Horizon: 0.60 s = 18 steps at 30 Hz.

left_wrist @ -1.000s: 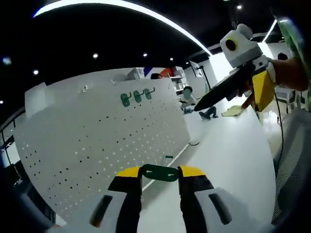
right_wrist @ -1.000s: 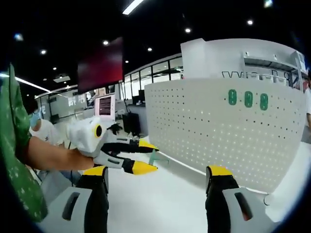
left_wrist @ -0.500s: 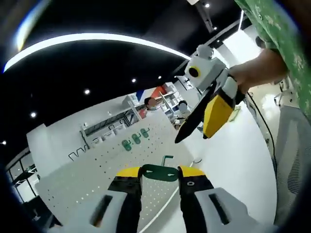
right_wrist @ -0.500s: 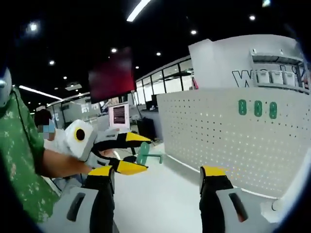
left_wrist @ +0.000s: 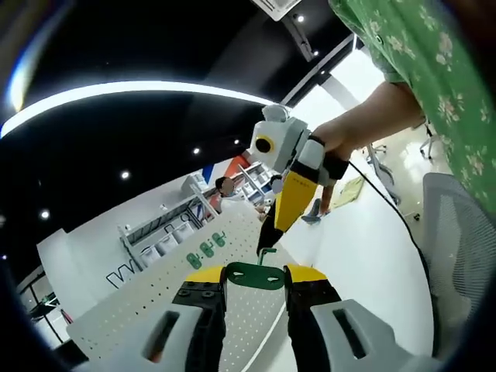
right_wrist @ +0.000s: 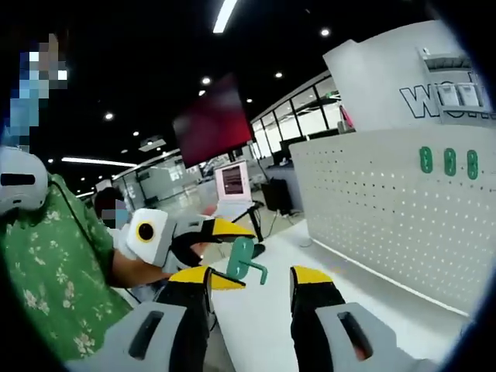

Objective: Insert the hook assembly into the mounting plate slot until the hook locks in place.

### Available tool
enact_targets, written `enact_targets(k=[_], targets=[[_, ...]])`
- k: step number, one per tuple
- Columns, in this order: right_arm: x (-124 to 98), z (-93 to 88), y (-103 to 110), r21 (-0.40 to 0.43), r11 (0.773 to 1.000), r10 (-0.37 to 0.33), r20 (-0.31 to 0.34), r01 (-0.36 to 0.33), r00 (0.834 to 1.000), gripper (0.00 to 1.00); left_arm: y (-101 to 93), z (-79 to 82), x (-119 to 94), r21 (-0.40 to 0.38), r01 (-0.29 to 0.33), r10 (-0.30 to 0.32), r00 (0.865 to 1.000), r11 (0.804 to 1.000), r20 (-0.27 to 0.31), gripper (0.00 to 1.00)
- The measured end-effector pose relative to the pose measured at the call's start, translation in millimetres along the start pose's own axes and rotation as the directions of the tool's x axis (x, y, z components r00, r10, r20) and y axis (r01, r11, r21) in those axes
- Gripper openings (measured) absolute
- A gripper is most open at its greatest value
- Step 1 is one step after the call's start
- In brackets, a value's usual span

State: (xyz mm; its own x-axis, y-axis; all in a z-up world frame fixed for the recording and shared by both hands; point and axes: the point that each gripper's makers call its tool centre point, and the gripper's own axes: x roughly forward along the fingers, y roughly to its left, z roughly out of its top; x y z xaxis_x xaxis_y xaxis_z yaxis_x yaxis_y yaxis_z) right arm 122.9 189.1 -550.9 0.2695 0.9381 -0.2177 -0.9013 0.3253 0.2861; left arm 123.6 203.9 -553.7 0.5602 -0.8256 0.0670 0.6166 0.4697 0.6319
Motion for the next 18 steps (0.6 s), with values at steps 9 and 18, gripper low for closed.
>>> enact_targets(k=[9,18], targets=[[-0.3,-3.6,10.6,0.037,0.997,0.074,-0.028,-0.073,0.997,0.22,-5.5,8.6,1.2,0.026,0.015,-0.016,0.999,1.0,0.036,0.3],[-3.4,-1.9,10.1,0.061,0.995,0.081,-0.018,-0.079,0.997,0.09,-6.7,8.0,1.7,0.03,0.02,-0.021,0.999,0.999,0.041,0.3]])
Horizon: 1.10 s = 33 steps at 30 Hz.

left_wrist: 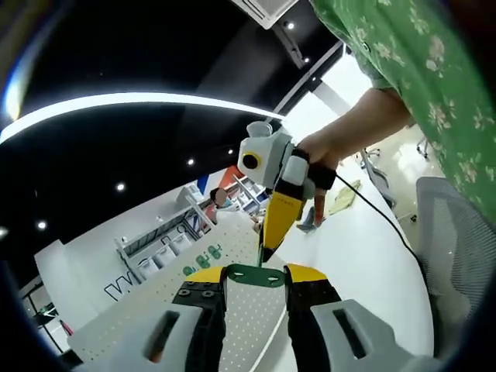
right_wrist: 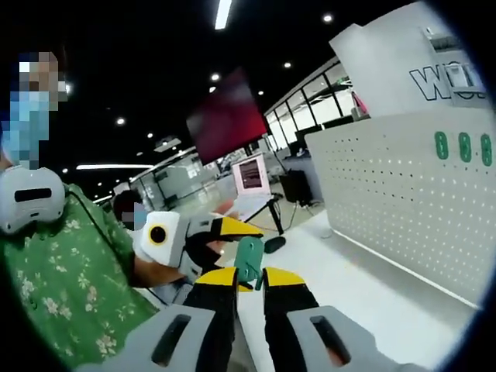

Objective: Insert the hook assembly into the mounting plate slot until the hook locks in place.

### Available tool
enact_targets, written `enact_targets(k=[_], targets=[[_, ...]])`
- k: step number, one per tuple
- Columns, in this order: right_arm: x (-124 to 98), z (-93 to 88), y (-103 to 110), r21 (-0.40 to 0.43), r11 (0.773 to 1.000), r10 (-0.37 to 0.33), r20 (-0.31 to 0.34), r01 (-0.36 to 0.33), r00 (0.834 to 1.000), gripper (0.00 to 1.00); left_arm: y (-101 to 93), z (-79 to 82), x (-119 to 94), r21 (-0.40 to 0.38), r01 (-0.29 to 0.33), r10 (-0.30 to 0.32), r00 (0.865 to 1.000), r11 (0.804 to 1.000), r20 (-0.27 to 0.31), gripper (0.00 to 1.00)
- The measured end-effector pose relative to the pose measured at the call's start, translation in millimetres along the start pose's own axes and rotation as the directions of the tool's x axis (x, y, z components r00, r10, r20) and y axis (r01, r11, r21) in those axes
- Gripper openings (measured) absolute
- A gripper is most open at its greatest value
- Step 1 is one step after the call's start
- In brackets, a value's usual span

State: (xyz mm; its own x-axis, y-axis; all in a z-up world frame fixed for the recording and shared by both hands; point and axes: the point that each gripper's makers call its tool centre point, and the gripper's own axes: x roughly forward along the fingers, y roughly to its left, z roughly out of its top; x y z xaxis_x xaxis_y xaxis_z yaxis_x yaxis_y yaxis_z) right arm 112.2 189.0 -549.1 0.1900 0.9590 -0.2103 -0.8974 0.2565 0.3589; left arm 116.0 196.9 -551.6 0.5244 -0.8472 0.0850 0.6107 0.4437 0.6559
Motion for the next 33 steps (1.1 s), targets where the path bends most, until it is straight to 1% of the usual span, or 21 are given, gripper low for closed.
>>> enact_targets(k=[3,5,11,15,18,20,21,23,26,28,30,33], targets=[[0.2,0.8,1.5,-0.007,1.0,-0.001,0.0,0.001,1.0,0.04,0.0,-0.4,0.0,-0.001,-0.003,0.003,1.0,1.0,-0.003,0.3],[0.5,1.0,1.4,-0.022,1.0,-0.011,-0.003,0.011,1.0,0.03,0.1,-0.4,-0.1,-0.004,-0.003,0.003,1.0,1.0,-0.002,0.3],[0.6,0.9,-3.4,-0.03,0.999,-0.035,-0.01,0.035,0.999,0.02,0.8,-0.2,-0.2,-0.008,-0.006,0.006,1.0,1.0,-0.002,0.3],[1.9,1.0,-2.6,-0.032,0.999,-0.029,-0.016,0.029,0.999,0.02,1.1,-1.6,-0.1,-0.021,0.008,-0.008,1.0,1.0,-0.012,0.31],[2.4,-0.8,-4.2,-0.042,0.999,-0.034,-0.026,0.032,0.999,0.02,-0.4,-3.1,0.0,-0.027,0.026,-0.027,0.999,0.999,-0.02,0.31],[2.8,-2.1,-4.9,-0.051,0.998,-0.037,-0.031,0.035,0.999,0.01,-1.6,-2.4,0.2,-0.045,0.045,-0.046,0.999,0.998,-0.018,0.31],[3.1,-2.9,-6.4,-0.064,0.997,-0.046,-0.038,0.044,0.998,0.01,-3.2,-1.9,0.3,-0.058,0.057,-0.058,0.998,0.997,-0.019,0.31],[4.0,-5.1,-8.3,-0.097,0.994,-0.065,-0.057,0.059,0.996,0.01,-6.2,-0.1,1.3,-0.056,0.074,-0.075,0.997,0.996,-0.013,0.32],[5.2,-7.9,-8.5,-0.126,0.99,-0.075,-0.078,0.065,0.994,0.01,-9.2,-0.5,3.0,-0.056,0.093,-0.094,0.995,0.994,-0.02,0.32],[5.3,-9.3,-9.5,-0.139,0.988,-0.08,-0.088,0.067,0.993,0.01,-11.4,-0.4,4.2,-0.073,0.11,-0.112,0.993,0.991,-0.021,0.31],[4.7,-13.6,-12.8,-0.178,0.981,-0.103,-0.115,0.081,0.988,0.01,-13.9,-3.2,5.4,-0.1,0.127,-0.131,0.991,0.987,-0.04,0.28],[5.2,-17.0,-13.6,-0.198,0.977,-0.112,-0.131,0.084,0.985,0.01,-17.7,-5.1,5.7,-0.147,0.15,-0.159,0.986,0.978,-0.053,0.21]])
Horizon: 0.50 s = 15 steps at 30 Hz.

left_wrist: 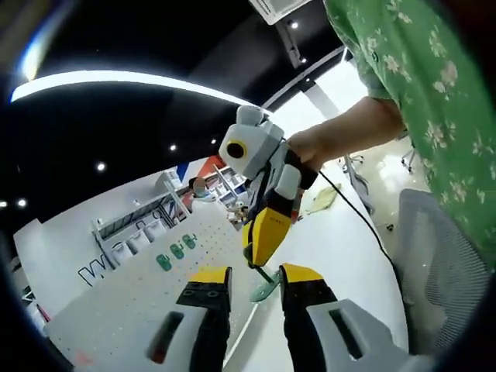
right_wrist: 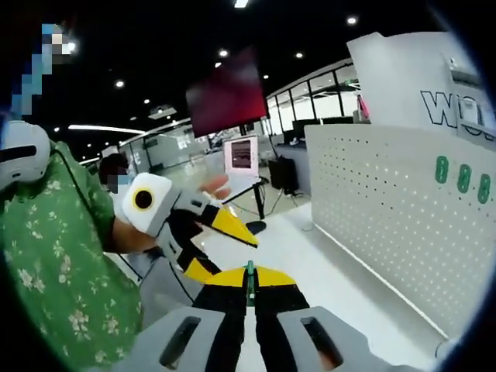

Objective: Insert the hook assembly into the mounting plate slot until the hook locks in place.

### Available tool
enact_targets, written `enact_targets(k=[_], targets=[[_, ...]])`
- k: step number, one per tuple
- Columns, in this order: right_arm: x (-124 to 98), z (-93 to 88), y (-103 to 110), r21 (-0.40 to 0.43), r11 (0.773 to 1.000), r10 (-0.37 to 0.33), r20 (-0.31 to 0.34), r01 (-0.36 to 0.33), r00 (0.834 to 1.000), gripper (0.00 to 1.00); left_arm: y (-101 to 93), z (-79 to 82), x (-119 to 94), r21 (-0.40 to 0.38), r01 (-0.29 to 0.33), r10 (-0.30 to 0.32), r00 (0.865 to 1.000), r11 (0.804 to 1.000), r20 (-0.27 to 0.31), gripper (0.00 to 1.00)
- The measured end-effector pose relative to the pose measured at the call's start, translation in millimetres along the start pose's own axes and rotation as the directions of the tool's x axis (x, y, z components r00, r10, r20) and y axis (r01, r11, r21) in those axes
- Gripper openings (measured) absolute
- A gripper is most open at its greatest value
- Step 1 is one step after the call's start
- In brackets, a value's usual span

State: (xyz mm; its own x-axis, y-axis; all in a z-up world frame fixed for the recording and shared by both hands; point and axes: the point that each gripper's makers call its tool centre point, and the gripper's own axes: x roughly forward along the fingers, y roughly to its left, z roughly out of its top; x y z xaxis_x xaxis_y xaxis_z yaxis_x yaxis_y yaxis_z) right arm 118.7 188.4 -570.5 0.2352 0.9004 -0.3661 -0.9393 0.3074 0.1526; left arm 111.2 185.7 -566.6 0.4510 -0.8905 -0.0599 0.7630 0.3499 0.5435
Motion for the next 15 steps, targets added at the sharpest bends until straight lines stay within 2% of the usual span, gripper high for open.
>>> enact_targets(k=[4,6,8,11,12,13,15], targets=[[0.5,-6.1,-1.2,-0.046,0.999,-0.015,-0.035,0.013,0.999,0.01,-1.2,-4.5,1.5,-0.096,0.024,-0.027,0.999,0.995,-0.034,0.25],[0.8,-7.5,-1.0,-0.061,0.998,-0.015,-0.044,0.012,0.999,0.01,-2.7,-2.5,2.5,-0.135,0.045,-0.048,0.999,0.99,-0.023,0.25],[0.9,-8.4,0.9,-0.072,0.997,-0.006,-0.05,0.002,0.999,0.01,-7.9,0.0,3.4,-0.184,0.085,-0.088,0.996,0.979,-0.009,0.22],[0.9,-8.3,5.1,-0.081,0.997,0.01,-0.051,-0.014,0.999,0.01,-13.8,-4.9,4.3,-0.233,0.137,-0.148,0.989,0.963,-0.029,0.14],[0.7,-8.5,6.4,-0.086,0.996,0.016,-0.053,-0.02,0.998,0.01,-12.9,-6.6,4.9,-0.234,0.137,-0.149,0.988,0.963,-0.036,0.13],[0.3,-8.5,8.0,-0.089,0.996,0.022,-0.053,-0.027,0.998,0.01,-16.9,-8.9,4.7,-0.26,0.163,-0.18,0.983,0.952,-0.04,0.13],[-0.2,-8.9,10.4,-0.095,0.995,0.03,-0.057,-0.035,0.998,0.01,-16.5,-9.3,4.8,-0.301,0.177,-0.193,0.981,0.937,-0.026,0.11]])
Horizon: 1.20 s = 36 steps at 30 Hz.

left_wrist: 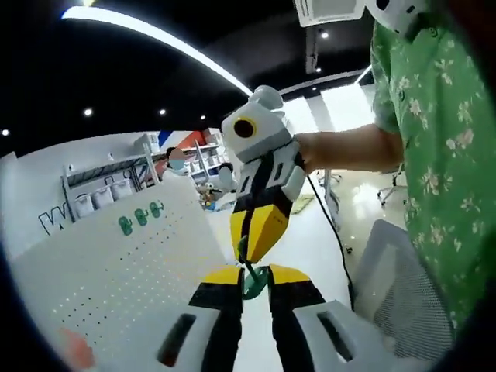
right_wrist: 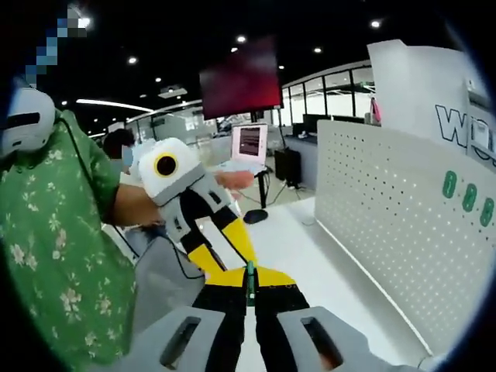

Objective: Insert the hook assembly into the mounting plate slot until the hook locks in place.

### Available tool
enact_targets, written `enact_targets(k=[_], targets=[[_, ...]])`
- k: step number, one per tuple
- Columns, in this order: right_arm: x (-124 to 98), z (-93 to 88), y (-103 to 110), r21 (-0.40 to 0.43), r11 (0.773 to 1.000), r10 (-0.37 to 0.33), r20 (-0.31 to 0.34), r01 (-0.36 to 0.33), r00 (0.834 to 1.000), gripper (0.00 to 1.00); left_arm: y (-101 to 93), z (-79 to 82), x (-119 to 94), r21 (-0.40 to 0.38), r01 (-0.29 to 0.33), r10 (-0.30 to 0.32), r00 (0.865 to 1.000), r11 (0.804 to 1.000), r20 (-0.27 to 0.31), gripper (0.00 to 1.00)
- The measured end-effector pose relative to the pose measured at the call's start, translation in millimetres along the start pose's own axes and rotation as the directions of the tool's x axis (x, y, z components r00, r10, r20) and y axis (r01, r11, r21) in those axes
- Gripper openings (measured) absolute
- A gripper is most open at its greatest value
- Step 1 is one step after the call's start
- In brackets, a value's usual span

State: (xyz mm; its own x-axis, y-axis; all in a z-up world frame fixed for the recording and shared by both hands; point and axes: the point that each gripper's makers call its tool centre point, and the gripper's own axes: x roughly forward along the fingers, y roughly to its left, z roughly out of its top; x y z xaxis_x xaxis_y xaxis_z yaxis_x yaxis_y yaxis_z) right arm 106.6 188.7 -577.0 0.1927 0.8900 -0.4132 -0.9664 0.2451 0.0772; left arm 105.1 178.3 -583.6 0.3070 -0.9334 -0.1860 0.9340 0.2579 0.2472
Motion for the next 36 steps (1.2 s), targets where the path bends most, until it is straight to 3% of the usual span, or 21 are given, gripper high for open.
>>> enact_targets(k=[2,8,18,26,36], targets=[[-0.5,-0.9,2.8,-0.009,1.0,0.011,-0.006,-0.011,1.0,0.01,-4.6,-0.2,0.1,-0.043,0.044,-0.044,0.999,0.998,0.007,0.1],[-1.0,-2.8,10.8,-0.033,0.998,0.047,-0.014,-0.048,0.999,0.01,-10.7,0.4,-0.7,-0.068,0.092,-0.092,0.996,0.993,0.005,0.09],[0.8,-1.8,20.3,-0.063,0.995,0.082,-0.021,-0.083,0.996,0.01,-17.7,3.3,0.6,-0.083,0.122,-0.121,0.993,0.989,0.009,0.05],[1.2,-1.5,18.4,-0.039,0.996,0.084,-0.015,-0.084,0.996,0.02,-14.4,3.0,0.2,-0.093,0.089,-0.086,0.996,0.992,0.034,0.03],[5.2,-2.6,9.3,-0.001,0.998,0.056,-0.015,-0.056,0.998,0.07,-6.9,-5.1,2.8,-0.174,0.046,-0.038,0.998,0.984,0.046,0.02]])
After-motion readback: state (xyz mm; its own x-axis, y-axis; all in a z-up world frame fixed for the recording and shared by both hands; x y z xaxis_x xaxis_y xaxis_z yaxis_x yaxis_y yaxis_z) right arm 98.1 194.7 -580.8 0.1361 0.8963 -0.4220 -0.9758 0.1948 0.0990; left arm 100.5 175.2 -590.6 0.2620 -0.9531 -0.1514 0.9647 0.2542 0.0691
